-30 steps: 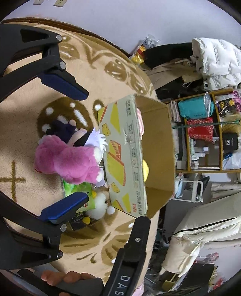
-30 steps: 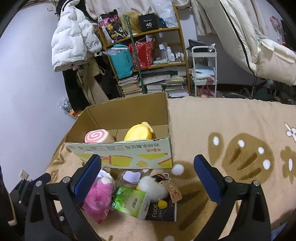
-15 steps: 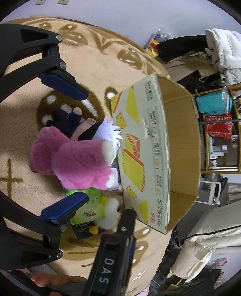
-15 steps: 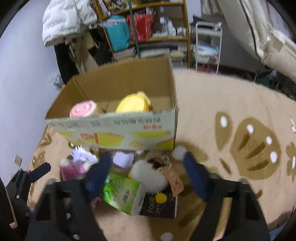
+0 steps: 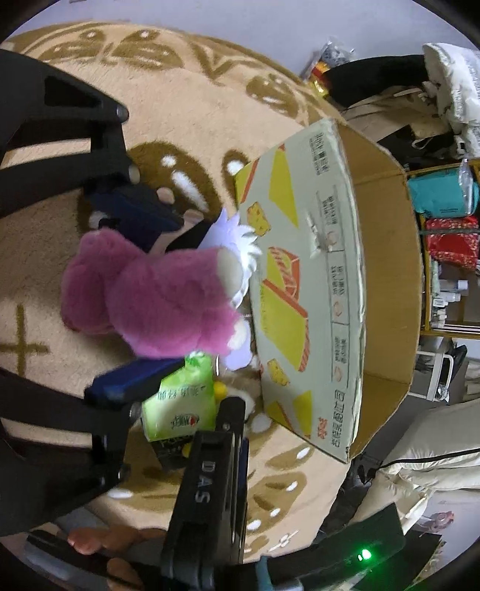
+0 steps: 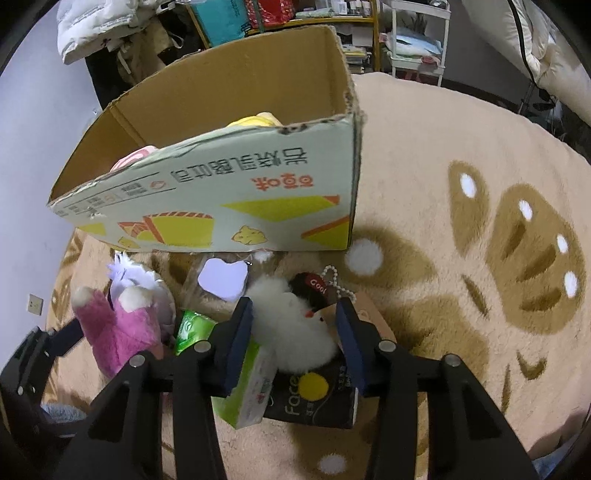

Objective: Organize soft objects
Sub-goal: 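Grasp the pink bear plush with the left tool while the right tool grasps the white fluffy plush, then lift the pink bear with the left tool while the right tool carries the white plush over the box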

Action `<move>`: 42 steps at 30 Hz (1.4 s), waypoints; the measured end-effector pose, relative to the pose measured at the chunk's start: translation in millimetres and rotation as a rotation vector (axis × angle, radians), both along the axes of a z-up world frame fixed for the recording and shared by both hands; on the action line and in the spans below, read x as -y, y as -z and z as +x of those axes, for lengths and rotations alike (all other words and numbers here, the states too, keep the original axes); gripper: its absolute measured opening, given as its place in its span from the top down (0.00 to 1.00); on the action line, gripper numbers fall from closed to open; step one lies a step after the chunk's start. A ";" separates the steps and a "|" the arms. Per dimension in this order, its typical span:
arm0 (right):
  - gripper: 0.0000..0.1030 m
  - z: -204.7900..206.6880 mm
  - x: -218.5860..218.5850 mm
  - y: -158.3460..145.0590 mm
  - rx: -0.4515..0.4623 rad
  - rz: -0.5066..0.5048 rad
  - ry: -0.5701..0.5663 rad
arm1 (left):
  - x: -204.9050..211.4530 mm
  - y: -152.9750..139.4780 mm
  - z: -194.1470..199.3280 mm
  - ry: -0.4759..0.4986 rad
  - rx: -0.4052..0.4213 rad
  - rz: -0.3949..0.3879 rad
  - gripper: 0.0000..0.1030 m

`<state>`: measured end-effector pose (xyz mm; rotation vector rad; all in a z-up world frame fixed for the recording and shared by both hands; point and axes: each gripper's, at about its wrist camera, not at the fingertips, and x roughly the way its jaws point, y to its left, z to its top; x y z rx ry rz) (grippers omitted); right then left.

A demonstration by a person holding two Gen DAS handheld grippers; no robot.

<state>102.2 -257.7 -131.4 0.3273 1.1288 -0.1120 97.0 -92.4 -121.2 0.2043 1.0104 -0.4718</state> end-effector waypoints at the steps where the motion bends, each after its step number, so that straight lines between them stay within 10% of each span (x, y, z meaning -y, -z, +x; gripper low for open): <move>1: 0.53 1.3 1.3 2.4 -0.005 -0.003 -0.002 | 0.6 -0.1 -0.9 0.007 -0.007 -0.009 0.50; 20: 0.67 -3.4 3.3 -4.6 0.011 -0.047 -0.019 | -24.5 -35.4 -16.6 -0.092 0.093 -0.073 0.55; 42: 0.67 -43.3 -8.3 -94.6 0.427 -0.067 -0.021 | -42.4 -65.6 -23.9 -0.193 0.298 -0.080 0.55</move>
